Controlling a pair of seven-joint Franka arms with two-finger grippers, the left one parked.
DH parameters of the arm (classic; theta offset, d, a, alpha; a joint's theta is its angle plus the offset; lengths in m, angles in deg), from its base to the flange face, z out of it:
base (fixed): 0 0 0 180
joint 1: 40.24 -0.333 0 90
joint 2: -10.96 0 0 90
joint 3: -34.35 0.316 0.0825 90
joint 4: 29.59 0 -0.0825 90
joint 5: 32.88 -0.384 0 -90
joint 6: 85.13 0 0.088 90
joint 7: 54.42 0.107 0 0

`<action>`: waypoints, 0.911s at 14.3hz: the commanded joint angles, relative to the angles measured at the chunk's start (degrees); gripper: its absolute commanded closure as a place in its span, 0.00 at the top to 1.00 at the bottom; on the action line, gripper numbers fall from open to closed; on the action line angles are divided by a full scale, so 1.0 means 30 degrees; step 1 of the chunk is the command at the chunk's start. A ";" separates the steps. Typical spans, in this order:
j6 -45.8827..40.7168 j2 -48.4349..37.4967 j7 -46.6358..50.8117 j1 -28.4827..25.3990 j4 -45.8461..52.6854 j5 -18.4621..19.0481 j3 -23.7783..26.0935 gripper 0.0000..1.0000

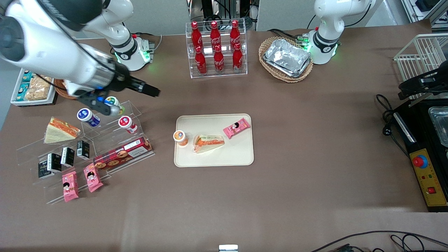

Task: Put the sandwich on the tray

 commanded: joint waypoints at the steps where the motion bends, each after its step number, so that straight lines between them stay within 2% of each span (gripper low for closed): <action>1: -0.1118 -0.0856 -0.4029 0.1756 -0.0391 0.1737 0.1059 1.00; 5: -0.1238 -0.1356 -1.0443 0.2929 -0.0391 0.5312 0.0506 1.00; 10: 0.0601 -0.1474 -1.5374 0.3575 -0.0420 0.6898 -0.1894 1.00; 13: 0.2068 -0.1356 -1.6317 0.3692 -0.0479 0.8217 -0.2163 1.00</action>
